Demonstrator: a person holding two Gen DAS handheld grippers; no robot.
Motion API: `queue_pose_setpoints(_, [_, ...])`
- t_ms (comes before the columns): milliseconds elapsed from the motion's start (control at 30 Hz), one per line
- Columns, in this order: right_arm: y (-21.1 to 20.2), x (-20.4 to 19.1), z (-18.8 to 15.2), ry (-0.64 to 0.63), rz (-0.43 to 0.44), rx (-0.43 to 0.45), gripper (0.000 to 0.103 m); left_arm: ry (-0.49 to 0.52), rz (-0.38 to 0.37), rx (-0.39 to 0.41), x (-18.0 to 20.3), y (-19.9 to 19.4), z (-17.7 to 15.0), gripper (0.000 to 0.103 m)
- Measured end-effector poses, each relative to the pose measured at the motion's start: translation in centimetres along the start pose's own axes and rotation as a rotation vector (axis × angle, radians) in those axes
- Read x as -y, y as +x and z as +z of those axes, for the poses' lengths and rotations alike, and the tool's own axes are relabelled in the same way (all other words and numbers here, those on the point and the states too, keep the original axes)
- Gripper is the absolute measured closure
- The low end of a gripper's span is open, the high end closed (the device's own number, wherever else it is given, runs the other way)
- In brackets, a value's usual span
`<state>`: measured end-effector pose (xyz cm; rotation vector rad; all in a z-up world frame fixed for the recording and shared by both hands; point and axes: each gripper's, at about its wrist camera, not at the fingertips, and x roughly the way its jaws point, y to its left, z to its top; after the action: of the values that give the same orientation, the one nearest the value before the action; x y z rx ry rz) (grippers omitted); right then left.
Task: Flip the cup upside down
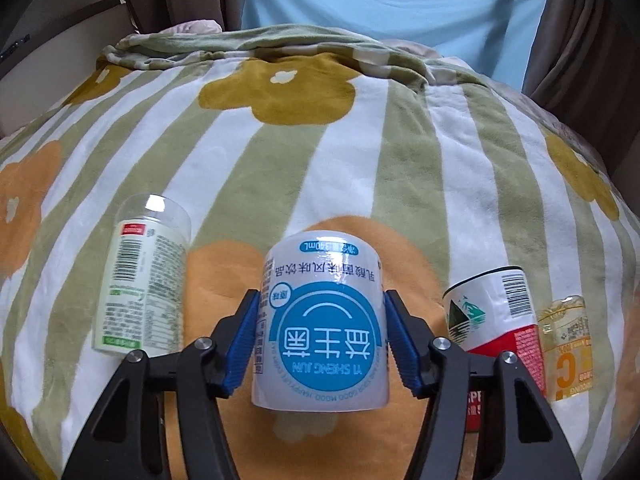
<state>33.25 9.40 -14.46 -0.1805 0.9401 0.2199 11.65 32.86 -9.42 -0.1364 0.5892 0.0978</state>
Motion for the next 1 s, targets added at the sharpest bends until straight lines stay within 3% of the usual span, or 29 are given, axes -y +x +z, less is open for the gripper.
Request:
queue_pose_setpoints(233, [-8.2, -2.2, -3.4, -0.071, 0.036, 0.085, 0.047, -0.014, -0.022, 0.039, -0.2, -2.9, 0.5, 0.000])
queue_pose_setpoints(433, [-12.0, -3.6, -8.3, -0.025, 0.083, 0.092, 0.047, 0.009, -0.014, 0.029, 0.0, -4.7, 0.3, 0.000])
queue_pose_setpoints(700, [-10.0, -5.5, -13.7, -0.002, 0.048, 0.028, 0.047, 0.026, -0.049, 0.017, 0.1, -6.6, -0.7, 0.000])
queue_pose_setpoints(1000, [-7.2, -6.6, -15.4, -0.005, 0.018, -0.024, 0.047, 0.045, -0.040, 0.016, 0.0, -7.8, -1.5, 0.000])
